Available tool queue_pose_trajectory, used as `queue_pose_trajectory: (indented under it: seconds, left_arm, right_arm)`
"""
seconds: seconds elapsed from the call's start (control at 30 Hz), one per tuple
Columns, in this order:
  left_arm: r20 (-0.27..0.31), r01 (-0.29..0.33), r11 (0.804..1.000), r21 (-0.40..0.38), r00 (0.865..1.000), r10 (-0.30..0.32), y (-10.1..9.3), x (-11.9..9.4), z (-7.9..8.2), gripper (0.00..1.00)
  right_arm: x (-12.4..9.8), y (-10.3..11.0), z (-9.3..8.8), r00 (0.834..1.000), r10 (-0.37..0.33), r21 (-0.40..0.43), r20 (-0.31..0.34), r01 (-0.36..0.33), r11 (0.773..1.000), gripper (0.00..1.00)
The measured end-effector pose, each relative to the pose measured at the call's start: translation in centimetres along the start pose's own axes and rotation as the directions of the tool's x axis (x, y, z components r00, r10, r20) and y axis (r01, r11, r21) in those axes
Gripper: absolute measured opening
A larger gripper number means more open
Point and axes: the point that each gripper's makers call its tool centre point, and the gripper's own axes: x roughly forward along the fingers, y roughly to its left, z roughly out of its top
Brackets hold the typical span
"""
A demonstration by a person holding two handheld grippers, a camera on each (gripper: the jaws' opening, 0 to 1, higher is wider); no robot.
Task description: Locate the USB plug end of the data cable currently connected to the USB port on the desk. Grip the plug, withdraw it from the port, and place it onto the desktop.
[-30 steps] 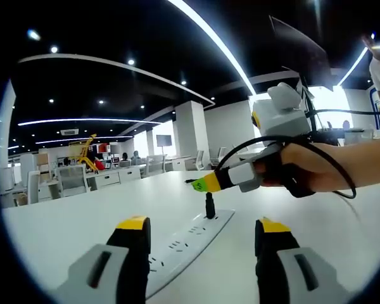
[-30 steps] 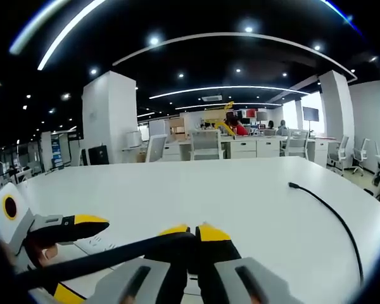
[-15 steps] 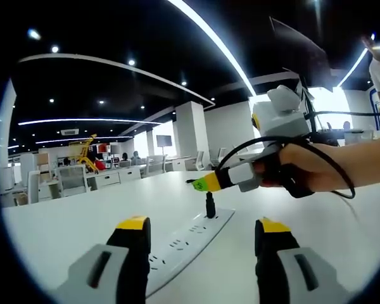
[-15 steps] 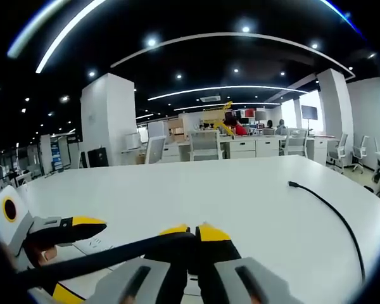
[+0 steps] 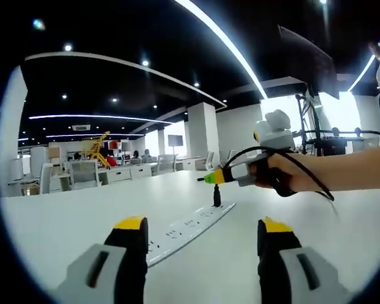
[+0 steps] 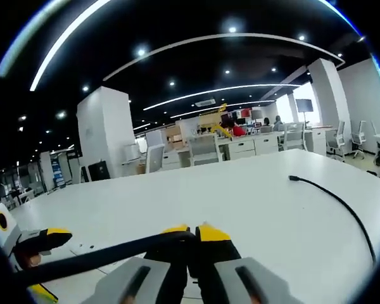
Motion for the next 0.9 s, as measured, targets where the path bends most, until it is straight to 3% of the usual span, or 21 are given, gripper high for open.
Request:
queue_pose_trajectory:
  seconds: [0.37, 0.63, 0.73, 0.9]
  left_arm:
    - [0.001, 0.035, 0.999, 0.004, 0.999, -0.035, -0.2, 0.0, -0.4, 0.69]
    - [-0.008, 0.042, 0.999, 0.012, 0.999, -0.042, -0.3, 0.2, -0.7, 0.69]
    - [-0.007, 0.039, 0.999, 0.008, 0.999, -0.039, -0.2, 0.2, -0.7, 0.69]
    - [-0.009, 0.041, 0.999, 0.01, 0.999, -0.041, -0.2, 0.2, -0.7, 0.68]
  right_arm:
    - [0.0, 0.6, -0.4, 0.999, -0.026, -0.083, -0.039, 0.023, 0.996, 0.05]
    - [0.7, 1.2, -0.4, 0.995, -0.057, -0.237, -0.082, 0.036, 0.971, 0.04]
    - [0.7, 1.0, -0.4, 0.995, -0.055, -0.232, -0.085, 0.034, 0.972, 0.04]
    - [0.5, 0.3, -0.4, 0.997, -0.036, -0.107, -0.061, 0.029, 0.994, 0.04]
